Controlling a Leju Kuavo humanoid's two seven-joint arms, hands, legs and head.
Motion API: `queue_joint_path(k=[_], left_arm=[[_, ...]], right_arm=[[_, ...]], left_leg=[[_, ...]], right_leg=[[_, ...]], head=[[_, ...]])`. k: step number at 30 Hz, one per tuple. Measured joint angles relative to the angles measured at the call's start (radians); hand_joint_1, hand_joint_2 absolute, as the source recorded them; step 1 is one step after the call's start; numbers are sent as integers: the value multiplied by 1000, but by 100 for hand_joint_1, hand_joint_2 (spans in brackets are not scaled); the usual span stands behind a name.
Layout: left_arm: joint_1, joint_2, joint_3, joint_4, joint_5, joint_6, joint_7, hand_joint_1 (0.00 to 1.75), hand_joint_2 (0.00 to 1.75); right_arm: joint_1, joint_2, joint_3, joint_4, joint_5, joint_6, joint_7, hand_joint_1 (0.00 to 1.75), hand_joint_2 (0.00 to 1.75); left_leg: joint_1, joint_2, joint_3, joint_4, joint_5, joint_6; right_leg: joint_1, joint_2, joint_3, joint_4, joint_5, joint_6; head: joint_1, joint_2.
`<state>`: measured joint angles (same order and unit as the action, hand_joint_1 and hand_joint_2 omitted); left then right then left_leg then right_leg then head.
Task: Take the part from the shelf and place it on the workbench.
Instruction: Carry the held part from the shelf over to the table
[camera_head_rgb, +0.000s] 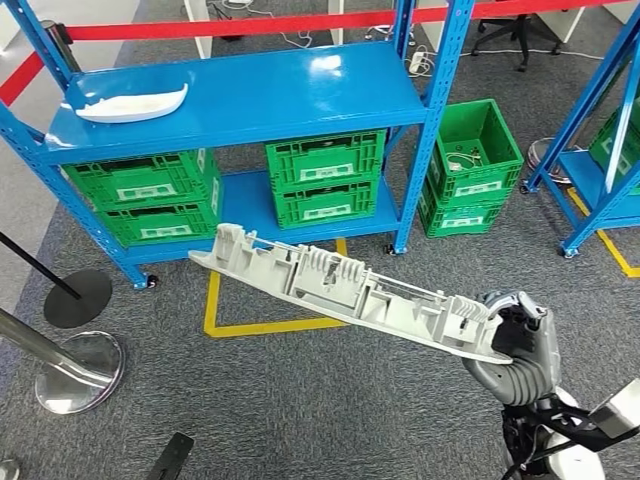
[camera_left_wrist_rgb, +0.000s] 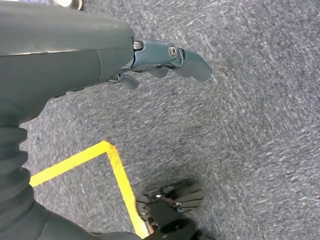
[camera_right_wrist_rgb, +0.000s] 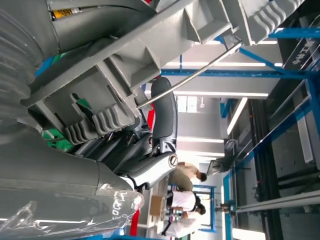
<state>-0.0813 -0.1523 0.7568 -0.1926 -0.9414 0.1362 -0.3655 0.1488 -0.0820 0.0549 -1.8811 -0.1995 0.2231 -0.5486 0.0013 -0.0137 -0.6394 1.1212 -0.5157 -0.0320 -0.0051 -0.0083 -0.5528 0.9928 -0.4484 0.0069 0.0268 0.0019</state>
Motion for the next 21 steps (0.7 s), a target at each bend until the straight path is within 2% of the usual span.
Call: queue_joint_path(k=[1,2,3,4,5,7,8,9,11,12,13,14,15,16,17,18,19,20,21], left_arm=[[0,0,0,0,0,0,0,0,175],[0,-1,0,0,0,0,0,0,175],[0,-1,0,0,0,0,0,0,175],[1,-1,0,0,0,0,0,0,175],[0,0,0,0,0,0,0,0,175],[-4,0,0,0,0,1,0,0,175],[-7,0,0,0,-1,1,0,0,175],[-9,0,0,0,-1,1,0,0,175],[-8,0,-1,0,-1,1,0,0,175],[-6,0,0,0,-1,1,0,0,175],[-5,0,0,0,-1,2,0,0,175],[-5,0,0,0,-1,2,0,0,175],[-6,1,0,0,-1,2,0,0,175],[-6,1,0,0,-1,3,0,0,175],[-6,0,0,0,-1,3,0,0,175],[-5,0,0,0,-1,3,1,0,175],[-4,0,0,0,-2,3,2,0,175],[-4,0,0,0,-2,3,2,0,175],[-4,0,0,0,-2,3,3,0,175]], right_arm=[[0,0,0,0,0,2,-1,175,175],[0,0,0,1,1,3,-2,175,175],[0,0,0,1,1,4,-2,175,175],[0,0,0,1,1,6,-2,175,175],[0,0,0,2,1,6,-2,175,175],[0,0,-1,1,1,7,-3,175,175],[0,0,-2,1,1,8,-4,175,175],[0,0,-3,1,0,8,-4,175,175],[0,0,-4,1,0,8,-5,175,175],[-1,0,-5,0,0,9,-5,175,175],[0,0,-6,0,0,9,-5,175,175],[0,0,-7,0,0,10,-6,175,175],[0,0,-8,0,0,10,-6,175,175],[1,0,-9,0,0,10,-6,175,175],[2,0,-9,0,0,10,-6,175,175],[2,0,-9,0,0,10,-6,175,175],[3,0,-9,0,0,10,-6,175,175],[3,0,-9,0,0,10,-6,175,175],[2,0,-9,0,0,10,-6,175,175]], left_leg=[[1,1,-31,71,-33,-4],[2,1,-54,125,-53,-7],[2,1,-61,146,-53,-7],[1,3,-46,127,-35,-6],[0,11,-13,72,-5,-4],[-5,52,69,-70,47,6],[-8,69,94,-117,60,12],[-11,78,104,-142,64,18],[-12,60,95,-147,69,31],[-10,51,92,-148,73,37],[-7,41,89,-150,78,43],[-5,31,87,-151,83,49],[-4,21,82,-151,86,53],[-4,10,79,-151,89,56],[-4,-1,75,-150,92,57],[-4,-14,73,-150,94,56],[-4,-27,71,-150,97,54],[-3,-40,71,-149,99,52],[-2,-53,70,-148,101,49]], right_leg=[[0,-8,-6,0,3,-2],[1,-16,-11,1,6,-3],[2,-24,-16,1,9,-3],[3,-32,-19,2,11,-2],[3,-40,-21,2,13,-1],[7,-57,-23,6,15,5],[10,-65,-26,9,16,9],[12,-74,-28,12,17,13],[13,-92,-32,14,19,22],[12,-84,-36,20,13,28],[10,-65,-45,41,-5,34],[8,-40,-64,84,-34,39],[7,-15,-91,148,-71,43],[6,-2,-119,220,-107,45],[6,3,-142,278,-131,46],[5,5,-150,304,-135,46],[4,6,-138,289,-120,46],[2,11,-108,237,-90,45],[-1,28,-68,163,-58,46]], head=[[-1,0],[-1,0],[-1,0],[-1,0],[-1,0],[-2,0],[-2,0],[-2,0],[0,0],[0,0],[2,0],[4,0],[6,0],[8,0],[8,0],[8,0],[8,0],[8,0],[8,0]])
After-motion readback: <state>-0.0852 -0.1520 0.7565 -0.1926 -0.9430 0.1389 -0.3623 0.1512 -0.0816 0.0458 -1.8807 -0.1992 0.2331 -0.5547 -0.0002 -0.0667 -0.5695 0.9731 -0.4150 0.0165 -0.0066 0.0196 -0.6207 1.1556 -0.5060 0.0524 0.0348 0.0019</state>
